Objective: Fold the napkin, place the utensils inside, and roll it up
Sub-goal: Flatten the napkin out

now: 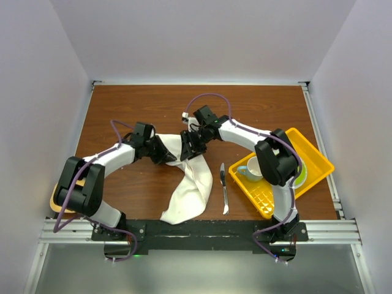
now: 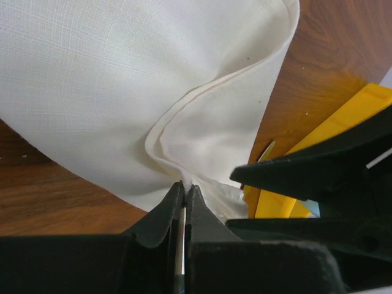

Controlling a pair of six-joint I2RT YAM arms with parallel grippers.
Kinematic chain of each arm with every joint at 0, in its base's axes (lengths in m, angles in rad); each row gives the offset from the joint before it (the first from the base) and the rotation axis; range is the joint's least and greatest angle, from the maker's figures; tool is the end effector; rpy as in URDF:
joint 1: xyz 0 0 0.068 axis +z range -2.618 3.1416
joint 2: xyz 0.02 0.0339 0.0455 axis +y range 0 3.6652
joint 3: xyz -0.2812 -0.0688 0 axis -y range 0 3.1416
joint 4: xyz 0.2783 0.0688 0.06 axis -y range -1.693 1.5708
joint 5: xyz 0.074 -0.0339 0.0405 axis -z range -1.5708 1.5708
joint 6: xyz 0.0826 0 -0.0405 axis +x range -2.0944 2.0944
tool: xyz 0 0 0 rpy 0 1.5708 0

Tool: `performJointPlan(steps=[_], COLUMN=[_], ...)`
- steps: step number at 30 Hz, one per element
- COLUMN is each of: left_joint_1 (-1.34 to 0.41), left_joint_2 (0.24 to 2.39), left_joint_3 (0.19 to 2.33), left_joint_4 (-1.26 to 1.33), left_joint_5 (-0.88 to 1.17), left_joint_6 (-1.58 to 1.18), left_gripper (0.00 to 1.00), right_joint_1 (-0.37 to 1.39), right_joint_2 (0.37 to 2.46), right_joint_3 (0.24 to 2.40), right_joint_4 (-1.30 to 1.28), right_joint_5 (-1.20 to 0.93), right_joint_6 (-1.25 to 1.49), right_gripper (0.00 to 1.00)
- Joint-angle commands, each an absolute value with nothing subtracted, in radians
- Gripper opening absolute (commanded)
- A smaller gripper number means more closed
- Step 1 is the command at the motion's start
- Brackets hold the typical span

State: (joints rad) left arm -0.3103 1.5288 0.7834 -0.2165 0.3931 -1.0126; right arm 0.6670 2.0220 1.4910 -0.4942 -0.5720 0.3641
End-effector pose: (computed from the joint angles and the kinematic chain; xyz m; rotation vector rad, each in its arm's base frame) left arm 0.3135 -0.1337 0.1265 -0.7809 2.6298 -0.9586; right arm 0.3553 0.3367 0.1547 -0.6375 2.6801 1.0812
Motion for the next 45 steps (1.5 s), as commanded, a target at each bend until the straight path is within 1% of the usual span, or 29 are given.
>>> performJointPlan(steps=[1, 3, 5, 6, 8, 9, 11, 12, 15, 16, 18, 19, 22, 25, 28, 32, 35, 36, 37, 38, 39, 41, 42, 45], left_joint_1=[-0.316, -0.316, -0.318, -0.318, -0.318, -0.318, -0.318, -0.316, -0.316, -0.298, -0.259, -0.209, -0.119, -0.095, -0.091, -0.089, -0.089, -0.087, -0.087, -0.087, -0.087, -0.086, -0.084, -0.08], left_joint_2=[1.479, 1.474, 1.47, 1.468, 1.462, 1.46, 1.451, 1.441, 1.401, 1.39, 1.338, 1.316, 1.22, 1.14, 1.06, 0.97, 0.902, 0.894, 0.891, 0.885, 0.888, 0.926, 0.943, 0.997], left_joint_3=[0.785, 0.785, 0.785, 0.785, 0.782, 0.785, 0.793, 0.801, 0.902, 0.987, 1.078, 1.159, 1.277, 1.339, 1.309, 1.2, 1.054, 0.993, 0.964, 0.904, 0.882, 0.844, 0.841, 0.845], left_joint_4=[-0.195, -0.192, -0.193, -0.195, -0.204, -0.21, -0.238, -0.253, -0.391, -0.481, -0.57, -0.627, -0.681, -0.735, -0.767, -0.84, -0.844, -0.845, -0.833, -0.809, -0.77, -0.778, -0.79, -0.792], left_joint_5=[0.407, 0.413, 0.414, 0.413, 0.405, 0.4, 0.379, 0.368, 0.209, 0.09, -0.03, -0.12, -0.266, -0.404, -0.478, -0.528, -0.506, -0.497, -0.482, -0.46, -0.431, -0.425, -0.417, -0.405], left_joint_6=[-0.996, -0.996, -0.996, -0.993, -0.985, -0.979, -0.96, -0.95, -0.868, -0.814, -0.772, -0.74, -0.694, -0.683, -0.71, -0.761, -0.77, -0.776, -0.767, -0.752, -0.732, -0.739, -0.739, -0.738], left_gripper=[0.0, 0.0, 0.0, 0.0, 0.0, 0.0, 0.0, 0.0, 0.0, 0.0, 0.0, 0.0, 0.0, 0.0, 0.0, 0.0, 0.0, 0.0, 0.0, 0.0, 0.0, 0.0, 0.0, 0.0], right_joint_1=[0.667, 0.669, 0.669, 0.667, 0.666, 0.667, 0.663, 0.658, 0.621, 0.605, 0.536, 0.507, 0.387, 0.298, 0.232, 0.172, 0.144, 0.134, 0.127, 0.127, 0.129, 0.123, 0.121, 0.121], right_joint_2=[2.062, 2.086, 2.094, 2.097, 2.106, 2.115, 2.12, 2.118, 2.097, 2.068, 2.033, 1.985, 1.924, 1.887, 1.875, 1.937, 2.048, 2.121, 2.169, 2.207, 2.28, 2.33, 2.364, 2.368], right_joint_3=[1.566, 1.585, 1.601, 1.606, 1.641, 1.655, 1.703, 1.735, 1.813, 1.836, 1.894, 1.91, 1.969, 2.026, 2.008, 2.002, 2.045, 2.075, 2.121, 2.216, 2.256, 2.324, 2.336, 2.332], right_joint_4=[-0.515, -0.529, -0.534, -0.534, -0.549, -0.554, -0.58, -0.587, -0.646, -0.661, -0.701, -0.7, -0.689, -0.655, -0.566, -0.508, -0.463, -0.463, -0.512, -0.544, -0.573, -0.641, -0.664, -0.68], right_joint_5=[-0.591, -0.586, -0.566, -0.561, -0.545, -0.543, -0.526, -0.508, -0.439, -0.416, -0.353, -0.344, -0.327, -0.324, -0.353, -0.419, -0.474, -0.494, -0.508, -0.515, -0.534, -0.543, -0.532, -0.528], right_joint_6=[0.341, 0.336, 0.339, 0.345, 0.353, 0.363, 0.373, 0.391, 0.405, 0.406, 0.435, 0.451, 0.521, 0.575, 0.643, 0.693, 0.695, 0.693, 0.686, 0.661, 0.652, 0.637, 0.632, 0.615], right_gripper=[0.51, 0.5, 0.48, 0.4, 0.31, 0.19, 0.05, 0.0, 0.0, 0.0, 0.0, 0.0, 0.0, 0.0, 0.0, 0.0, 0.02, 0.0, 0.0, 0.0, 0.0, 0.02, 0.01, 0.0])
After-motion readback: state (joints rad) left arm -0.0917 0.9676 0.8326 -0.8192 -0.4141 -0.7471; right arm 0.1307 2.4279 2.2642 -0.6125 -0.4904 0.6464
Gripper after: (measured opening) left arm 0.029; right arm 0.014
